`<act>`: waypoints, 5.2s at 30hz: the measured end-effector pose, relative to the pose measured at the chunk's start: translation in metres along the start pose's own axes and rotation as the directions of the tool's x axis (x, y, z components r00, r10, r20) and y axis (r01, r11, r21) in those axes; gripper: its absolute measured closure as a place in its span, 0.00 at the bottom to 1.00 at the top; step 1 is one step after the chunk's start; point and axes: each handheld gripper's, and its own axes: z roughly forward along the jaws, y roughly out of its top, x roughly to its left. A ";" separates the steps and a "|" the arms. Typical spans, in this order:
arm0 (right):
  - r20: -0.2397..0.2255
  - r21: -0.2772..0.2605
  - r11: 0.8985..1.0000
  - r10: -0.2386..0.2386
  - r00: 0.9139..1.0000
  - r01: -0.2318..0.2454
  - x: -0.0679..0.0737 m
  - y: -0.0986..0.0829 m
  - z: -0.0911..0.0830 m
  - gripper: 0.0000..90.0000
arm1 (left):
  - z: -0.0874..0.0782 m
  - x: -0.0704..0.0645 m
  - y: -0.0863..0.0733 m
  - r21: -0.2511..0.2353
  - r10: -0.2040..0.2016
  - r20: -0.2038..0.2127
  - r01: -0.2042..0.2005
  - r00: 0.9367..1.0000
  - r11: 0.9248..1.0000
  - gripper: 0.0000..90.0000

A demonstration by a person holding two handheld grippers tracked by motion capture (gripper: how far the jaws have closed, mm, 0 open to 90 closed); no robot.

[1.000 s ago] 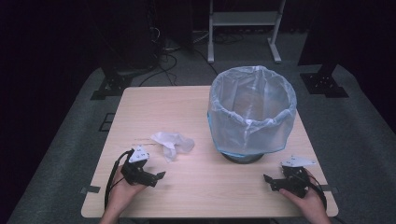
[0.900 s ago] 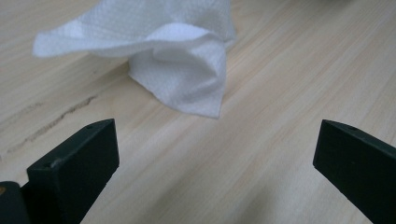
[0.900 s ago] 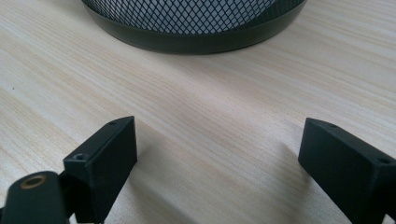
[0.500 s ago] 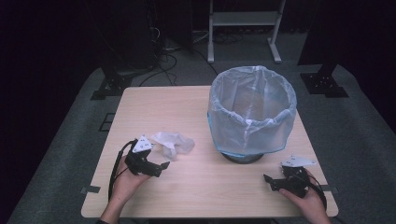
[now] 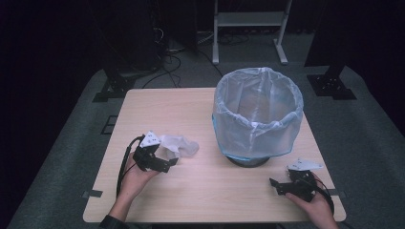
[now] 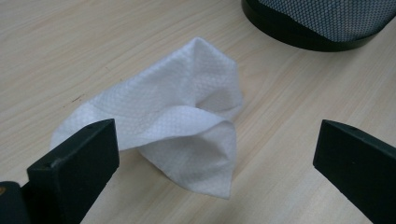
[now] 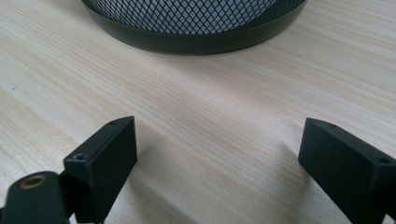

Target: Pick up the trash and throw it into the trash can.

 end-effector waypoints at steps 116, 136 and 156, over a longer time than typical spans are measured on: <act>-0.008 -0.001 1.000 -0.008 1.000 0.008 0.000 0.000 0.000 0.11 | -0.023 0.013 0.072 -0.182 -0.043 0.208 0.081 0.977 0.980 0.91; -0.008 -0.001 1.000 -0.008 1.000 0.008 0.000 0.000 0.000 0.11 | -0.050 -0.012 0.149 -0.279 0.058 0.227 0.008 0.972 0.960 0.91; -0.008 -0.001 1.000 -0.008 1.000 0.008 0.000 0.000 0.000 0.11 | -0.041 -0.037 0.213 -0.325 0.116 0.264 -0.025 0.957 0.945 0.91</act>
